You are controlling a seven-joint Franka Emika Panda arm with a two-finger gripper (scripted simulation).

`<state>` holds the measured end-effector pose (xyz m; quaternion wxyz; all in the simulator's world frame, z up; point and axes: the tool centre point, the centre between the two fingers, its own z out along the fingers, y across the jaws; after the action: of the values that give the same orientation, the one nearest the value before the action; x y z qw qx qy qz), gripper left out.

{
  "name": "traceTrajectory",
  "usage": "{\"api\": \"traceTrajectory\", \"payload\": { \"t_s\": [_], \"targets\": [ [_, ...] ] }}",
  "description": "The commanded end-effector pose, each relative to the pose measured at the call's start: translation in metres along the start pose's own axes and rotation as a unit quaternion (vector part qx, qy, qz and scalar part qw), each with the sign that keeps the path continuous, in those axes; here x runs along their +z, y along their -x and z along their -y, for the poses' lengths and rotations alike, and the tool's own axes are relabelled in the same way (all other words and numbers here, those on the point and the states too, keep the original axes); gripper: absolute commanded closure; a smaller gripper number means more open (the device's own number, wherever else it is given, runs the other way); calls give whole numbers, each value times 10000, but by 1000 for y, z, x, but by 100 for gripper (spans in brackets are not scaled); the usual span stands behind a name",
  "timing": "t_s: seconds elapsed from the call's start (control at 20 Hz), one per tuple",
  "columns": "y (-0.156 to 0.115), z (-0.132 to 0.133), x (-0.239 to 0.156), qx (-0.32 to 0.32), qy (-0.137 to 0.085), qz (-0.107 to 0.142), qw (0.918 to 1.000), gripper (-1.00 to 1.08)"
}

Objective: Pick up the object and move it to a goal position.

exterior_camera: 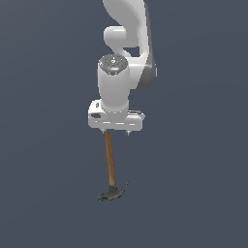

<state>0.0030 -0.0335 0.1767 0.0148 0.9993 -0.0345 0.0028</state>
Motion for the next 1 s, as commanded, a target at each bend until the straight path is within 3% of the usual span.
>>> {"api": "traceTrajectory", "payload": {
  "t_s": [0.0,0.45,0.95],
  "targets": [
    [0,0,0,0,0,0,10000,-92],
    [0,24,-10,-424,77,-61,9991,-92],
    [-9,20,3,-414,50,-48,9991,-92]
  ]
}}
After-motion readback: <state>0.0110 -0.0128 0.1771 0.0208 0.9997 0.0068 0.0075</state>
